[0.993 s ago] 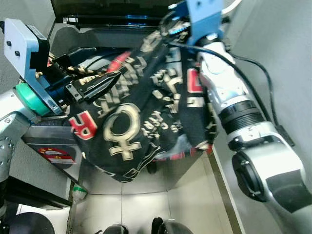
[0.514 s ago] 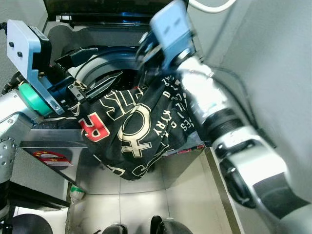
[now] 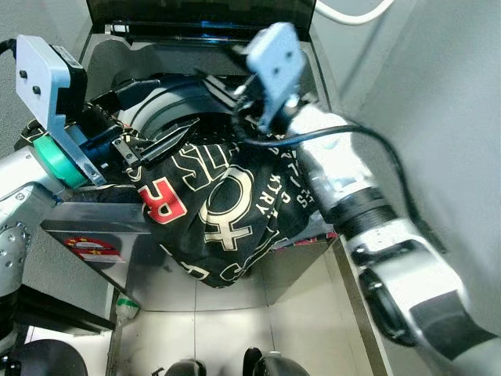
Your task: Clothes washing
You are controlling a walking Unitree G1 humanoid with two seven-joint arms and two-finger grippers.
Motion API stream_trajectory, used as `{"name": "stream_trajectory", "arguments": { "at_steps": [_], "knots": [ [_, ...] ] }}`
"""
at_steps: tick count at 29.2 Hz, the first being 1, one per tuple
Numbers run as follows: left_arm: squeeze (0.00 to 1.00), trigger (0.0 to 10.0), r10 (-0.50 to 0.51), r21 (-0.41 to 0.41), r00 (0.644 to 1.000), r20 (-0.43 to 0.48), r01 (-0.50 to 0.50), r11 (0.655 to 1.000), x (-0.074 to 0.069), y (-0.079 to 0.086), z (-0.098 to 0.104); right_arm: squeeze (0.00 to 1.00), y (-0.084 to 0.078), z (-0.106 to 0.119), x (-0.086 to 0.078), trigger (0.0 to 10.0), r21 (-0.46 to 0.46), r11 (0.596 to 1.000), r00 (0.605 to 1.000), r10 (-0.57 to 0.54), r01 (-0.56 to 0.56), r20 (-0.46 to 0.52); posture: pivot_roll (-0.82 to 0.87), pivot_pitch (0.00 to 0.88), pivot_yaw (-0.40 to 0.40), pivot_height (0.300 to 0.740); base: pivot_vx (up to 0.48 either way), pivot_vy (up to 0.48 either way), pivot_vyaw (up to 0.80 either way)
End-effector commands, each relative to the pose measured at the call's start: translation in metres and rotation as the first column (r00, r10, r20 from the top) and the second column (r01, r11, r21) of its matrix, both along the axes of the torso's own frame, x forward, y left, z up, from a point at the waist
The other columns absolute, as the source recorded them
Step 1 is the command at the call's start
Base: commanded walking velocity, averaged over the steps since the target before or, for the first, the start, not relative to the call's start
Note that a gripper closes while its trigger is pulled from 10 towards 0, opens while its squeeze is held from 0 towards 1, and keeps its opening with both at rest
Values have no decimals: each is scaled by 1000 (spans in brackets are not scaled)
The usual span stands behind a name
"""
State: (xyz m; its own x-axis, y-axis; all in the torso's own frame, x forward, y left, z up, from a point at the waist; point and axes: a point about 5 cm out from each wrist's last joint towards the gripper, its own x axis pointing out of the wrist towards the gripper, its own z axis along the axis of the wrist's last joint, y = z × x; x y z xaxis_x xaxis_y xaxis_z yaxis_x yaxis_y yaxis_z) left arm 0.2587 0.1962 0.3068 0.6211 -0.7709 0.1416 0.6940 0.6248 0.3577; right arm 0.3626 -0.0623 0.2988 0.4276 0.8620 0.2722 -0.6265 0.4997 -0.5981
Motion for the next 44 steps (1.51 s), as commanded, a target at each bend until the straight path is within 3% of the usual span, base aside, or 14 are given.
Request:
{"name": "stream_trajectory", "arguments": {
  "at_steps": [1, 3, 4, 9, 16, 22, 26, 27, 28, 35, 36, 44],
  "knots": [
    [0, 10000, -49, 34, 998, -30, 50, 998, -9, -1, -2, 0, -1, -12, -7, 10000, -81, 994, 996, 72, -75, -45, 140, 98, 6, 740, 0, 0, 0],
    [0, 10000, -50, 66, 997, -64, 54, 996, -14, 3, -5, 0, -10, -18, -13, 10000, -129, 986, 993, 101, -108, -63, 146, 104, 9, 740, 0, 0, 0],
    [0, 10000, -30, 103, 994, -105, 41, 994, -26, 12, -6, 0, -29, -22, -24, 10000, -142, 977, 983, 142, -158, -113, 151, 110, 13, 740, 0, 0, 0],
    [0, 10000, -13, 112, 998, -68, 21, 994, -35, 17, 5, 0, -41, -29, -34, 10000, -151, 967, 970, 181, -206, -165, 151, 110, 13, 740, 0, 0, 0],
    [0, 10000, 24, 104, 1000, -17, -23, 994, -31, 21, 14, 0, -29, -50, -49, 10000, -254, 912, 935, 261, -321, -242, 165, 102, 21, 740, 0, 0, 0],
    [0, 10000, 12, 113, 1000, -23, -9, 994, -30, 16, 11, 0, -19, -63, -51, 10000, -353, 884, 943, 232, -307, -238, 164, 101, 23, 740, 0, 0, 0],
    [0, 10000, 8, 109, 1000, -26, -5, 994, -31, 15, 11, 0, -18, -64, -53, 10000, -355, 883, 942, 229, -307, -246, 164, 101, 23, 740, 0, 0, 0],
    [0, 10000, 8, 108, 1000, -26, -5, 994, -31, 14, 11, 647, -17, -64, -55, 10000, -349, 885, 940, 231, -310, -250, 165, 96, 26, 740, 0, 0, 0],
    [0, 10000, 7, 106, 1000, -26, -4, 994, -32, 14, 11, 1000, -16, -63, -56, 10000, -342, 886, 939, 233, -313, -254, 165, 96, 26, 740, 0, 0, 0],
    [0, 10000, 5, 99, 1000, -20, -3, 995, -30, 13, 11, 1000, -13, -60, -55, 10000, -334, 894, 945, 232, -300, -230, 164, 89, 25, 740, 0, 0, 0],
    [0, 10000, 5, 98, 1000, -19, -3, 995, -29, 13, 11, 0, -12, -59, -54, 10000, -338, 897, 951, 223, -286, -214, 163, 83, 23, 740, 0, 0, 0],
    [0, 10000, 8, 91, 1000, -14, -6, 996, -28, 13, 10, 0, -6, -66, -50, 10000, -388, 887, 963, 188, -252, -195, 165, 76, 20, 740, 0, 0, 0]
  ]
}}
